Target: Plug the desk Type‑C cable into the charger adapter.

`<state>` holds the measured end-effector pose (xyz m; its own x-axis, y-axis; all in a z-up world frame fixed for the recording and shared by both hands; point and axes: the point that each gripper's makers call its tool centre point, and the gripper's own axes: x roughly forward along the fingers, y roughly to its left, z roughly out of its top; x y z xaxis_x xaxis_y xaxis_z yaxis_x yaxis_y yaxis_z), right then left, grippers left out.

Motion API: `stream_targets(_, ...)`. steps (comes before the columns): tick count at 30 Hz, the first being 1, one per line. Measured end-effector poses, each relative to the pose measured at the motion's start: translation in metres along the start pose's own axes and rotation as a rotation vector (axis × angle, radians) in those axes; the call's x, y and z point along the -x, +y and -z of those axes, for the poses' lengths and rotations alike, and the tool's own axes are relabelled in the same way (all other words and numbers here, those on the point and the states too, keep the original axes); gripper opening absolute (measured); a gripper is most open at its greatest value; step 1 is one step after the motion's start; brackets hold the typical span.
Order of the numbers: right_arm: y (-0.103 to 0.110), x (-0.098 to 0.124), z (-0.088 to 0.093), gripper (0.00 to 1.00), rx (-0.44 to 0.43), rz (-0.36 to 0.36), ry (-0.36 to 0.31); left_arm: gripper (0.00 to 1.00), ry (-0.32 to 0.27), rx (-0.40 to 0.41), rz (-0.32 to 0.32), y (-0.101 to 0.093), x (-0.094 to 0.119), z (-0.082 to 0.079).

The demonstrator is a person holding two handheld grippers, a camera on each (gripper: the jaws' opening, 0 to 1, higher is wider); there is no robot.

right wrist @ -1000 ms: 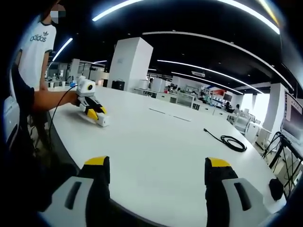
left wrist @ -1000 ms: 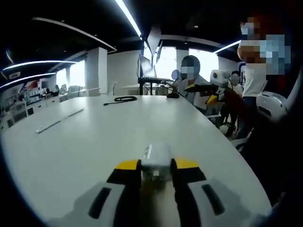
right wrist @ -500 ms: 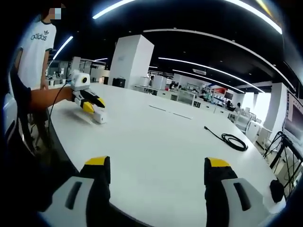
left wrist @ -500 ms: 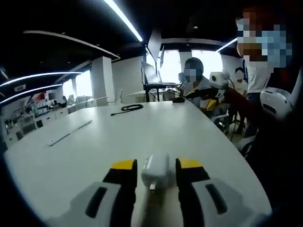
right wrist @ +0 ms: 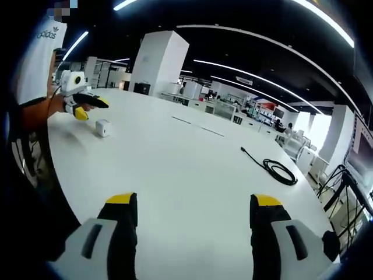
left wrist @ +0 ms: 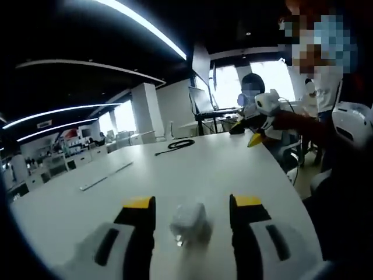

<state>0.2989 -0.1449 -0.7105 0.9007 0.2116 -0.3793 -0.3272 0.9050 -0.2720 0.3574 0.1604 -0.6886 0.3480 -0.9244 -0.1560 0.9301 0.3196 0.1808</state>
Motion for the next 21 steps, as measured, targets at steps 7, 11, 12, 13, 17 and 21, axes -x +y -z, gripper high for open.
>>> stream_targets(7,-0.008,-0.004,0.006,0.82,-0.008,0.004,0.021,0.74,-0.045,0.009,-0.027,-0.010,0.008,-0.009)
stream_targets(11,-0.016,-0.007,0.012,0.85,-0.012,0.006,0.037,0.86,-0.068,0.033,-0.044,-0.017,0.014,-0.008)
stream_targets(12,-0.018,-0.008,0.014,0.86,-0.015,0.009,0.046,0.88,-0.077,0.040,-0.045,-0.020,0.015,-0.007)
stream_targets(13,-0.020,-0.009,0.016,0.86,-0.011,0.010,0.054,0.89,-0.077,0.046,-0.046,-0.022,0.015,-0.006)
stream_targets(17,-0.030,-0.013,0.018,0.89,-0.017,0.008,0.065,0.99,-0.074,0.063,-0.058,-0.026,0.018,-0.003)
stream_targets(21,-0.038,-0.018,0.021,0.91,-0.013,0.002,0.091,1.00,-0.024,0.082,-0.045,-0.028,0.020,-0.002)
